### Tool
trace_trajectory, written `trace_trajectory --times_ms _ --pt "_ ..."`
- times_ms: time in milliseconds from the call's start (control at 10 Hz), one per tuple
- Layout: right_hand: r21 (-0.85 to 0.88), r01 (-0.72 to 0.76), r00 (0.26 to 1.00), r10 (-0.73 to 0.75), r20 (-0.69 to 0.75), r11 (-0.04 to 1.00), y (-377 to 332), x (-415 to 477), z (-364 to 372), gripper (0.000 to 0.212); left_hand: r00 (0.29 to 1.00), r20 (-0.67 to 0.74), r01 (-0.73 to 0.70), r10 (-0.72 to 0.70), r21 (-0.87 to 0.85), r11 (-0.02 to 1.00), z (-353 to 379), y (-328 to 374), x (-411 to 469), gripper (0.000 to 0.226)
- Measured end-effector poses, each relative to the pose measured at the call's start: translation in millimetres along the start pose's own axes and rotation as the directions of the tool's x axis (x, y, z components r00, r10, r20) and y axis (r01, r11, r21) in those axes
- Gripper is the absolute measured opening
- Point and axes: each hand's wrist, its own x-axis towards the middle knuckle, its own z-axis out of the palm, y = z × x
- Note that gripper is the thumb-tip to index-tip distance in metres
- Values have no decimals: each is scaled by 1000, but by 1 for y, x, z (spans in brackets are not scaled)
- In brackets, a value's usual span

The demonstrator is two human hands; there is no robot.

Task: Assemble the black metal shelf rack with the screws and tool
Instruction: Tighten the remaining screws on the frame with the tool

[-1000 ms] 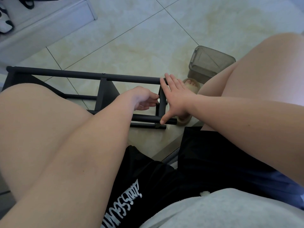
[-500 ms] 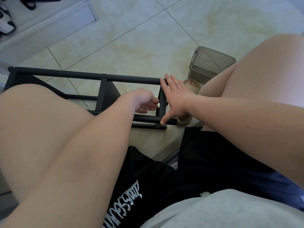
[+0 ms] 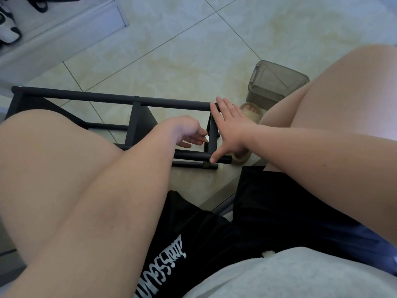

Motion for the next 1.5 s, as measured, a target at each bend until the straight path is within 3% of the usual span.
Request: trace_trajectory --times_ms 800,1100,1500 --pt "-15 4 1000 -4 3 1000 0 0 -1 166 997 48 -60 60 5 998 -3 -15 -12 21" --pt "-20 9 1000 -9 5 1000 1 0 0 165 996 37 -83 77 206 975 -7 -18 -12 11" --pt "-5 17 1000 -17 1 1000 2 2 3 166 994 -33 -73 106 527 847 -6 -17 -27 26"
